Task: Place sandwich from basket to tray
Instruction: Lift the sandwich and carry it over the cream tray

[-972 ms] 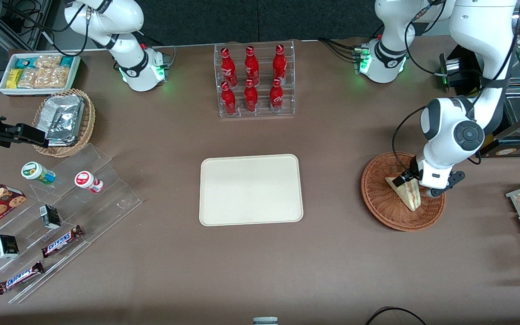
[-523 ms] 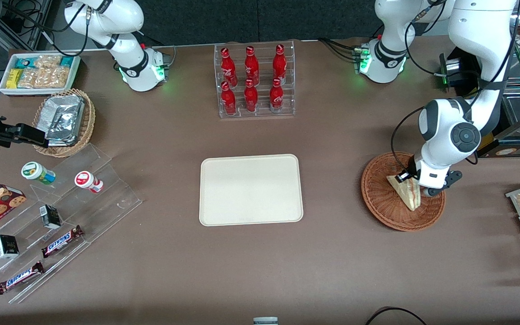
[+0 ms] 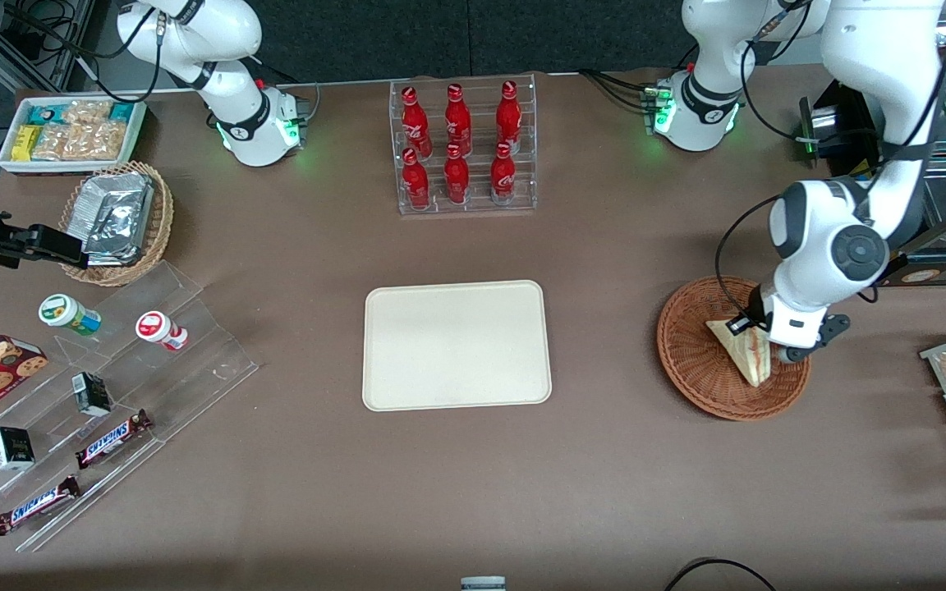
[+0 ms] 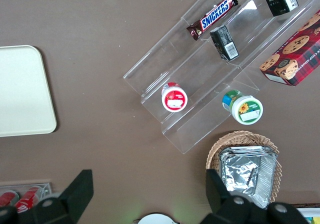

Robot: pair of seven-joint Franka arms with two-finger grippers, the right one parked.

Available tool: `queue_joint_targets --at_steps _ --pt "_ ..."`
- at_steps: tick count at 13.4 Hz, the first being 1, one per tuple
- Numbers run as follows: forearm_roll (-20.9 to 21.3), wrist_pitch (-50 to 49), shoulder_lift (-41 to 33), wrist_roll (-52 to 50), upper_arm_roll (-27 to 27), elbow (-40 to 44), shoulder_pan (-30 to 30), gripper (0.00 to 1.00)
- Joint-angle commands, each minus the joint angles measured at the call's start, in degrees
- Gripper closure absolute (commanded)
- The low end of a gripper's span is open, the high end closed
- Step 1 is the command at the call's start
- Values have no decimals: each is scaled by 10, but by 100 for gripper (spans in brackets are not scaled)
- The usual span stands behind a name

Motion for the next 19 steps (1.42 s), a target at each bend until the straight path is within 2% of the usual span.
queue_joint_targets --at_steps 1,4,7,9,11,14,19 --pt "9 -148 -21 -11 -5 110 -24 100" --pt "1 -249 -13 -64 -6 218 -83 100" --pt "-3 -252 20 -155 -6 278 -178 100" --pt "-3 -246 77 -223 -7 327 -240 100" --pt "-3 -230 161 -264 -6 413 -295 100" --pt "2 -208 270 -258 -6 512 -343 100" --pt "18 -141 339 -221 -6 524 -394 100"
